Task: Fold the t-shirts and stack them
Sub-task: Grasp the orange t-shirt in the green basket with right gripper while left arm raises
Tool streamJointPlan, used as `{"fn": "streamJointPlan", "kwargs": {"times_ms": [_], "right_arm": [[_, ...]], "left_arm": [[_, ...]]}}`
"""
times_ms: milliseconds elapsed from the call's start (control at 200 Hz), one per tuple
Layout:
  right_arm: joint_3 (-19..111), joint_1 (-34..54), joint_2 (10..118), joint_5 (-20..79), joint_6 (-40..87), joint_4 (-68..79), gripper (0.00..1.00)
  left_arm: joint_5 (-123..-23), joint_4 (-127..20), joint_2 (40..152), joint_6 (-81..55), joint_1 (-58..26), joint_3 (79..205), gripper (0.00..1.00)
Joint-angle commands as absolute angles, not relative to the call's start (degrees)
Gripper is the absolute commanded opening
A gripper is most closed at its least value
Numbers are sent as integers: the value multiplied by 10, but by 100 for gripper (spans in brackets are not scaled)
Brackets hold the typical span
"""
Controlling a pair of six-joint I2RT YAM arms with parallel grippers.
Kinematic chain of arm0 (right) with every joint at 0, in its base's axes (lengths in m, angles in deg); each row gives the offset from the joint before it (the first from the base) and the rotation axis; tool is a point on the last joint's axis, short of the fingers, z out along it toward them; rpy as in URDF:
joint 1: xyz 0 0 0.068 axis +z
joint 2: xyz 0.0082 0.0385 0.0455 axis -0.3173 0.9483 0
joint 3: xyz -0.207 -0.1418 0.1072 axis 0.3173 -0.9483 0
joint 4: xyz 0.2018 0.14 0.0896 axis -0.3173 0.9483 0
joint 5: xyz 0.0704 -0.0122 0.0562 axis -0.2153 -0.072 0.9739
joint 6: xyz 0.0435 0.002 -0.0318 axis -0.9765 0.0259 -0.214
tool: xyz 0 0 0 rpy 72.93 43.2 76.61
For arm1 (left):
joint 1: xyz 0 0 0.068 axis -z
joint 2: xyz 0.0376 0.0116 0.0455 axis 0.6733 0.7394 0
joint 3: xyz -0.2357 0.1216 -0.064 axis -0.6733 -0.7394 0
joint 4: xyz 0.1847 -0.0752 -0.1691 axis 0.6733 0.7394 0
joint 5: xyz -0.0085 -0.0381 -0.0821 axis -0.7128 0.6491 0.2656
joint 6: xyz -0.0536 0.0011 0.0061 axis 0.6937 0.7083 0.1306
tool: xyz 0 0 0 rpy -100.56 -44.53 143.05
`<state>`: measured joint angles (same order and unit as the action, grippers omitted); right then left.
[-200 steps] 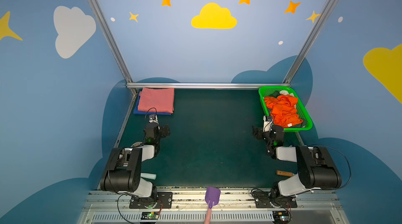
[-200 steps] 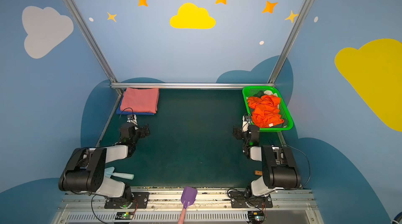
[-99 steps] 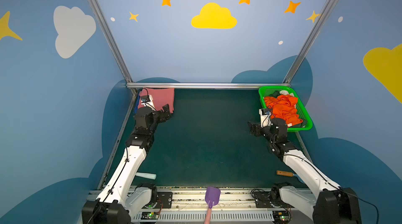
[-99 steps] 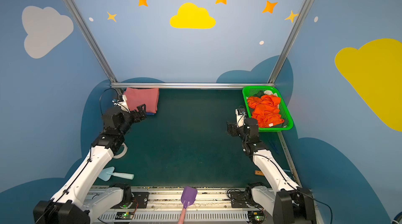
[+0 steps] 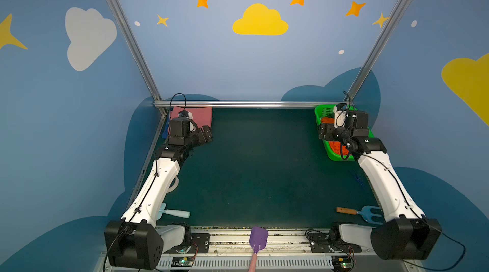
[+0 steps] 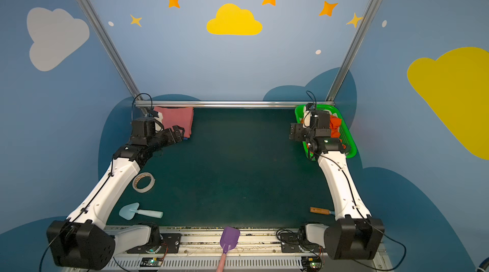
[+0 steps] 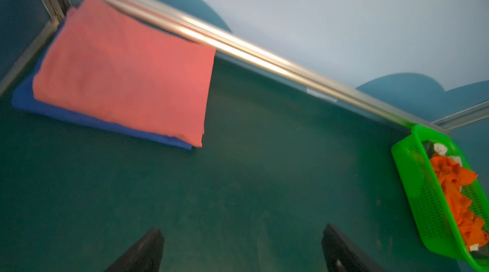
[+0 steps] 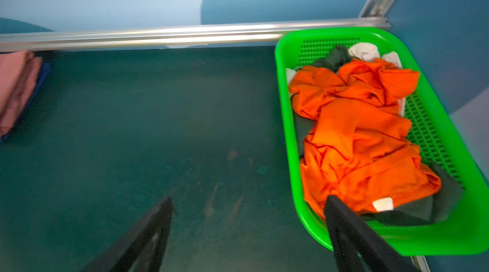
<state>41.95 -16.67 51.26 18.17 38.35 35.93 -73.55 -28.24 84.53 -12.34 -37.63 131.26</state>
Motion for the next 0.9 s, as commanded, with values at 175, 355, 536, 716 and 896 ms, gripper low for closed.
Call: {"fn": "streamJointPlan", "kwargs": {"times_ms": [175,355,536,716,896], "right_arm": [[563,-289,678,234,344,468,82],[649,-319,790,281,351,514,69],[714,-322,884,279,347,538,63],[763,-323,950,274,335,552,58],[787,-322,986,266,326,556,51]], "left_arm": [[-732,-254,834,-157,-370,1305,94],[-747,-252,835,-169,-370,1303,94],[-752,-249,842,-175,-367,1303,94],[-759,-252,845,-176,-366,1299,94],[-754,-251,854,-174,-364,1301,94]]}}
